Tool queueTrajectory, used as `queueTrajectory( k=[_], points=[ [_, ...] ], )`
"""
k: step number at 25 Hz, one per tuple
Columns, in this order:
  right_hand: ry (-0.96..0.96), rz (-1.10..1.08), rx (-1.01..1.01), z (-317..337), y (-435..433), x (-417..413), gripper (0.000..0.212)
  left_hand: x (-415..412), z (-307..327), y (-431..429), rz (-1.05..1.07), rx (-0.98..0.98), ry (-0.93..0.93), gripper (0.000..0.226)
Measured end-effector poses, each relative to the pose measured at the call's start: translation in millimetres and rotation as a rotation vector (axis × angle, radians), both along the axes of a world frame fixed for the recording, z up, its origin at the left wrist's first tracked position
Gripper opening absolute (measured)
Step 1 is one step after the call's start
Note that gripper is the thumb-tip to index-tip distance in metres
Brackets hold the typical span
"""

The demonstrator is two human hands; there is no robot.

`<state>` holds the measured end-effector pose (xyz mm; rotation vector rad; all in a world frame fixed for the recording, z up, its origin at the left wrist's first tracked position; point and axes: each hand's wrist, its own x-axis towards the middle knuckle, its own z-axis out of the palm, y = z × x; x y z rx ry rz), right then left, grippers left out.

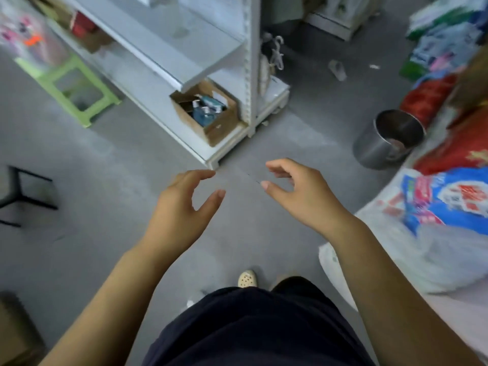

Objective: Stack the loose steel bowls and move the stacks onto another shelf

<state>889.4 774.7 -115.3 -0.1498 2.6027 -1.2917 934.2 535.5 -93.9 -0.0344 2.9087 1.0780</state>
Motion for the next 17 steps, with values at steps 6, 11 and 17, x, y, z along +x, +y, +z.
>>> queueTrajectory(
  k=[6, 11, 17],
  points=[
    [-0.037, 0.288, 0.079, -8, -110, -91, 0.045, -13, -10, -83, 0.320, 0.095, -0.022, 0.041],
    [-0.043, 0.536, 0.050, -17, -221, -182, 0.046, -56, -19, -155, 0.550, 0.099, -0.009, 0.041],
    [0.003, 0.769, 0.070, -7, -348, -312, 0.046, -174, -3, -251, 0.729, 0.047, 0.063, 0.040]
  ],
)
